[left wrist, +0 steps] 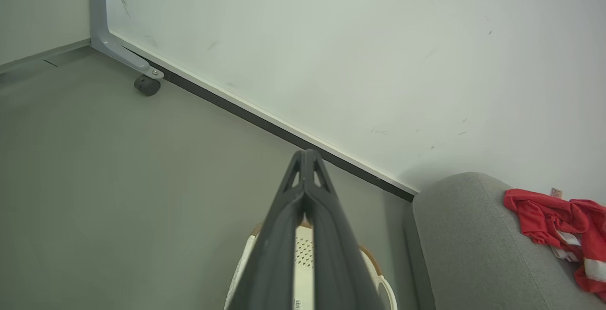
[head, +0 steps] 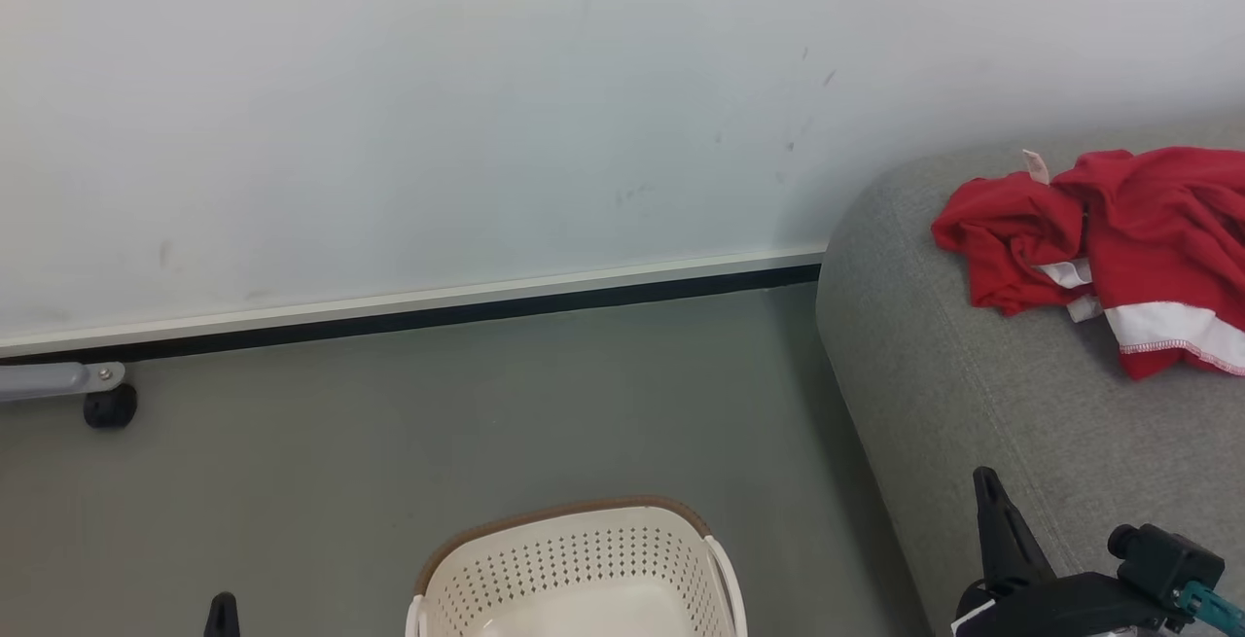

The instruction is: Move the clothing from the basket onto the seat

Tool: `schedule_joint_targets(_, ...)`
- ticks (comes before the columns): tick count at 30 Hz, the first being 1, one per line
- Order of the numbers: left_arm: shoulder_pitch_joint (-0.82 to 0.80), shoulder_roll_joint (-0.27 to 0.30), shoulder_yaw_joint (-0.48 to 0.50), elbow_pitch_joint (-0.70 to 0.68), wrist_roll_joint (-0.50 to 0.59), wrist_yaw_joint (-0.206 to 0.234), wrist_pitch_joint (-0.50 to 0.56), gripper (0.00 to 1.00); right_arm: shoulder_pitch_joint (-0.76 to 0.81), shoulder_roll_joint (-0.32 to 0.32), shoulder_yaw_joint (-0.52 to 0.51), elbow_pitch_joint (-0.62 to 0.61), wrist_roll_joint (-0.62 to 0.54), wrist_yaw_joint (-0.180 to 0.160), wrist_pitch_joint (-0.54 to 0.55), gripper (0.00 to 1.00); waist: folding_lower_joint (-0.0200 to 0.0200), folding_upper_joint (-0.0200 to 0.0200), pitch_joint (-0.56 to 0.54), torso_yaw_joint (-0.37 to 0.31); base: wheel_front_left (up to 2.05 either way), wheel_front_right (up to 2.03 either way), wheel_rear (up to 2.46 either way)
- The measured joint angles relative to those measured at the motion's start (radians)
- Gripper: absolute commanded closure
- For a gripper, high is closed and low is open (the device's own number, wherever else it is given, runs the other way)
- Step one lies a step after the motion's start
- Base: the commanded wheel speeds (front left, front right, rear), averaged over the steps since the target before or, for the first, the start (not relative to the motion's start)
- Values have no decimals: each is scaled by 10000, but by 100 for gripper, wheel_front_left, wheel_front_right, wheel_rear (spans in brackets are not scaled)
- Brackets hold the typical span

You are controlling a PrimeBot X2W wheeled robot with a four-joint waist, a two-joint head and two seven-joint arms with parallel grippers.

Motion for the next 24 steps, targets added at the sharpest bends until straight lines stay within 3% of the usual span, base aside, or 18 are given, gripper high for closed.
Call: schedule_joint_targets(24,-1034,-297,249,853,-3005,-552,872,100,-210,385,-1277,447,3114,602,884,100,0,0,92,229,0,0,0)
